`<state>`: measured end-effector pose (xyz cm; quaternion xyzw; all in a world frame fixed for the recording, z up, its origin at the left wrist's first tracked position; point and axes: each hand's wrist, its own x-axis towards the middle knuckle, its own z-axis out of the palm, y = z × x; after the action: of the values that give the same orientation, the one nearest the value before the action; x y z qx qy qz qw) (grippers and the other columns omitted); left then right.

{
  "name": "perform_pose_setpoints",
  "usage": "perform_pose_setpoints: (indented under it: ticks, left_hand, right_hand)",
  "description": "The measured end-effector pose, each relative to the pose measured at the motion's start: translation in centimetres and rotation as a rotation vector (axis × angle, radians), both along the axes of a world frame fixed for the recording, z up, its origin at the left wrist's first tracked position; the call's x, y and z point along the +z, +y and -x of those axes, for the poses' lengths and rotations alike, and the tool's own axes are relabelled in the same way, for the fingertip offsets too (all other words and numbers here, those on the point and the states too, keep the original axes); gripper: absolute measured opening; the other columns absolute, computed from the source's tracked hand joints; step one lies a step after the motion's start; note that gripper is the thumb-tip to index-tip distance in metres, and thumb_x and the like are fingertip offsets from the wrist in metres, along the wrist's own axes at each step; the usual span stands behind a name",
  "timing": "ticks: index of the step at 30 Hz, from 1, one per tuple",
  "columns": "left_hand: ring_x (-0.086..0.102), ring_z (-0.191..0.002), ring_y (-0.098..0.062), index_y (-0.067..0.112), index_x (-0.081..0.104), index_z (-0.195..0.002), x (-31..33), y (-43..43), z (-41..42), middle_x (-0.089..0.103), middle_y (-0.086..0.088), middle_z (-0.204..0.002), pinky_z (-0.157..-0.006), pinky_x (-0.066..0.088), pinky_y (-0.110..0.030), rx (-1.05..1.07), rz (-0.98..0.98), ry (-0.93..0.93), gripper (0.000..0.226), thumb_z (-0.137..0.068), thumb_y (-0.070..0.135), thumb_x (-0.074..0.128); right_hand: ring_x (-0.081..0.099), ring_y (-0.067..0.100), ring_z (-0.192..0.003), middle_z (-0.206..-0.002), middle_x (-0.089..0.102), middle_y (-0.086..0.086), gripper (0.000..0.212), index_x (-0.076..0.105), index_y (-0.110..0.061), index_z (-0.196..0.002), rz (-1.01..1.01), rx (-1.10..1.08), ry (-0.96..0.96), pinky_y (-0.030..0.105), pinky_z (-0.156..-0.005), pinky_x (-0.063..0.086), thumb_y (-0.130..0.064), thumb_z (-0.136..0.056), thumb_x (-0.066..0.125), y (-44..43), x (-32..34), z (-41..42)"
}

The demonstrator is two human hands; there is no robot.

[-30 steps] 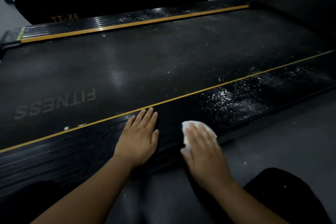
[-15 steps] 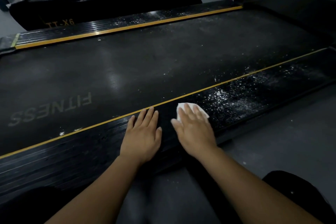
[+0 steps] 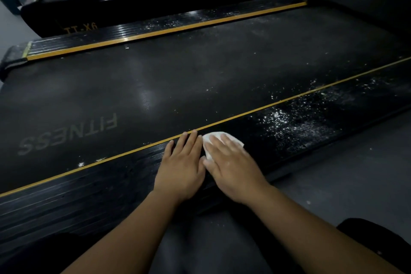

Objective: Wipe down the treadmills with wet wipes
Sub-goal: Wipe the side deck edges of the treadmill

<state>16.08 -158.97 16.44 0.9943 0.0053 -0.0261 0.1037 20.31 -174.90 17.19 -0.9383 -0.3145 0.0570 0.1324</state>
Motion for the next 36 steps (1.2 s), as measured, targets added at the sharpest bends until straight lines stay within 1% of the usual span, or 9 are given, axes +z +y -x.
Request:
perform_pose_setpoints:
  ticks: [3,7,11,13,18,23,29,33,36]
  left_hand:
    - [-0.007,-0.156,-0.012,0.024,0.010,-0.162,-0.2,0.0,-0.2,-0.001,0.007,-0.170,-0.126,-0.002,-0.038,0.006,-0.014,-0.006,0.084,-0.087,0.054,-0.010]
    - [-0.008,-0.155,-0.011,0.024,0.009,-0.162,-0.1,-0.2,-0.3,-0.001,0.007,-0.170,-0.127,-0.003,-0.038,0.010,-0.011,-0.006,0.083,-0.087,0.053,-0.010]
    - [-0.005,-0.156,-0.011,0.023,0.012,-0.162,0.0,-0.2,-0.2,0.002,0.007,-0.170,-0.127,-0.001,-0.038,0.013,0.011,-0.016,0.083,-0.088,0.054,-0.008]
    - [-0.006,-0.156,-0.011,0.023,0.012,-0.163,-0.2,-0.1,-0.3,0.001,0.007,-0.170,-0.127,-0.001,-0.039,0.012,0.013,-0.013,0.082,-0.089,0.054,-0.007]
    - [-0.009,-0.155,-0.010,0.024,0.008,-0.163,-0.1,-0.2,-0.4,-0.001,0.008,-0.170,-0.127,-0.001,-0.039,0.010,0.006,-0.009,0.079,-0.090,0.052,-0.007]
    - [-0.007,-0.155,-0.010,0.024,0.009,-0.162,-0.1,-0.1,-0.4,-0.001,0.007,-0.170,-0.127,-0.002,-0.038,0.007,-0.002,-0.012,0.081,-0.089,0.053,-0.010]
    - [-0.006,-0.156,-0.011,0.023,0.011,-0.163,-0.1,-0.3,-0.5,0.001,0.006,-0.170,-0.127,0.000,-0.039,0.002,-0.005,-0.020,0.080,-0.090,0.051,-0.007]
    - [-0.007,-0.156,-0.011,0.024,0.009,-0.163,-0.1,-0.2,-0.4,-0.001,0.006,-0.170,-0.127,-0.001,-0.039,-0.005,-0.002,-0.012,0.079,-0.090,0.051,-0.009]
    - [-0.006,-0.156,-0.012,0.023,0.011,-0.163,-0.1,-0.2,-0.5,0.000,0.006,-0.170,-0.127,0.001,-0.041,0.003,-0.008,-0.015,0.081,-0.089,0.052,-0.008]
  right_hand:
    - [0.021,0.017,-0.152,-0.162,0.034,-0.002,0.071,0.035,-0.021,-0.155,-0.011,-0.059,-0.062,0.037,-0.125,0.014,-0.054,-0.097,0.011,-2.7,-0.5,-1.7]
    - [0.016,0.023,-0.153,-0.165,0.025,-0.002,0.078,0.028,-0.020,-0.157,0.038,-0.300,-0.041,0.042,-0.124,0.015,-0.060,-0.095,0.002,-2.5,-0.7,-6.6]
    - [0.006,0.016,-0.155,-0.167,0.016,-0.009,0.063,0.024,-0.025,-0.159,-0.009,-0.099,0.020,0.035,-0.123,0.006,-0.054,-0.104,0.020,-0.9,0.1,-3.3]
    - [0.009,0.014,-0.155,-0.167,0.019,-0.008,0.068,0.026,-0.025,-0.159,-0.004,-0.052,-0.011,0.036,-0.126,0.007,-0.058,-0.100,0.014,-3.0,0.3,-2.4]
    - [0.022,0.025,-0.150,-0.160,0.033,0.000,0.078,0.029,-0.019,-0.155,0.071,-0.323,-0.025,0.043,-0.122,0.020,-0.061,-0.094,0.004,-3.0,-0.7,-7.5]
    - [0.009,0.016,-0.155,-0.167,0.020,-0.005,0.075,0.025,-0.022,-0.159,0.002,-0.027,0.017,0.033,-0.123,0.006,-0.058,-0.095,0.010,-0.6,0.4,-1.7]
    - [0.003,0.021,-0.155,-0.168,0.013,-0.004,0.062,0.019,-0.024,-0.160,0.069,-0.292,0.000,0.038,-0.124,0.005,-0.052,-0.105,0.021,-1.2,0.0,-5.9]
    - [0.020,0.021,-0.153,-0.162,0.032,-0.003,0.067,0.036,-0.022,-0.155,-0.019,0.010,-0.022,0.039,-0.123,0.017,-0.053,-0.098,0.016,0.1,0.4,-0.5]
    - [0.028,0.019,-0.150,-0.159,0.039,-0.003,0.064,0.044,-0.022,-0.151,0.017,-0.009,-0.064,0.041,-0.122,0.024,-0.051,-0.099,0.022,-4.1,-0.5,-1.0]
